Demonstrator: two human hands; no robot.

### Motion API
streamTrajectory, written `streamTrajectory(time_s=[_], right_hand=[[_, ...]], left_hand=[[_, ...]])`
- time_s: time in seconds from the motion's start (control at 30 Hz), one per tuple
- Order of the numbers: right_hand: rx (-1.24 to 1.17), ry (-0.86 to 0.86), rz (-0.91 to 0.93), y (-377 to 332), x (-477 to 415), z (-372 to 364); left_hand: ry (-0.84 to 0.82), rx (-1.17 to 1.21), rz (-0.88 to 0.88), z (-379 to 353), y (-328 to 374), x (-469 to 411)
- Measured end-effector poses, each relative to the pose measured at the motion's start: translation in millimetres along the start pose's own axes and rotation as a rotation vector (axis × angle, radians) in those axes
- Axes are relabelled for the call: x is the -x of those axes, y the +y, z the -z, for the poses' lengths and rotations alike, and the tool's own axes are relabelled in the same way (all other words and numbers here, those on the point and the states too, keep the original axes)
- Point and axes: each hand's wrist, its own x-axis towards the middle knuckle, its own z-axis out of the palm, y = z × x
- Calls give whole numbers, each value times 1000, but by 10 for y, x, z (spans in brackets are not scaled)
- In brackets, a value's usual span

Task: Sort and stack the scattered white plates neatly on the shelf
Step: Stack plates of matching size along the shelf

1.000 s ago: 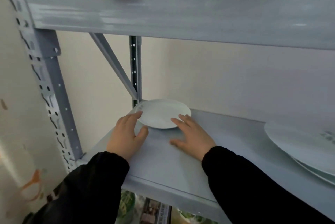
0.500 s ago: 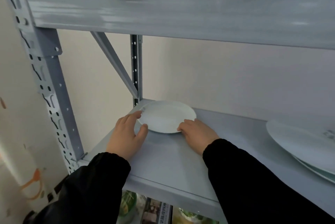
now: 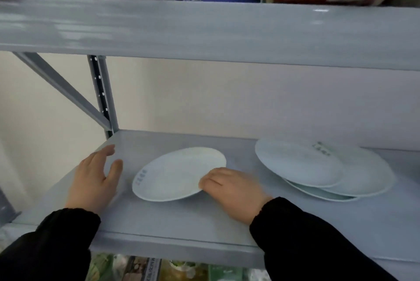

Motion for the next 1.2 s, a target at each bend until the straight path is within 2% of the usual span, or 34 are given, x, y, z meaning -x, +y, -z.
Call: streamTrajectory(time_s=[0.17, 0.27, 0.37, 0.53, 0.67, 0.93, 1.2], right_hand=[[118, 180, -3, 310, 501, 547], [174, 302, -103, 697, 879, 802], [267, 343, -212, 1064, 1292, 972], [372, 332, -380, 1454, 1996, 1029], [386, 304, -420, 1556, 2347, 1050], [185, 275, -459, 1573, 2674, 950], [89, 234, -544, 1552, 2688, 965]], left_hand=[[-68, 82, -54, -172, 317, 103], [-103, 59, -127, -348, 624, 189], [-134, 56, -175, -536, 963, 269], [-189, 77, -233, -863, 1440, 352], [-208, 77, -270, -1051, 1728, 416], [-225, 107, -262, -1291, 2035, 513], [-187, 95, -214, -1281, 1982, 542]])
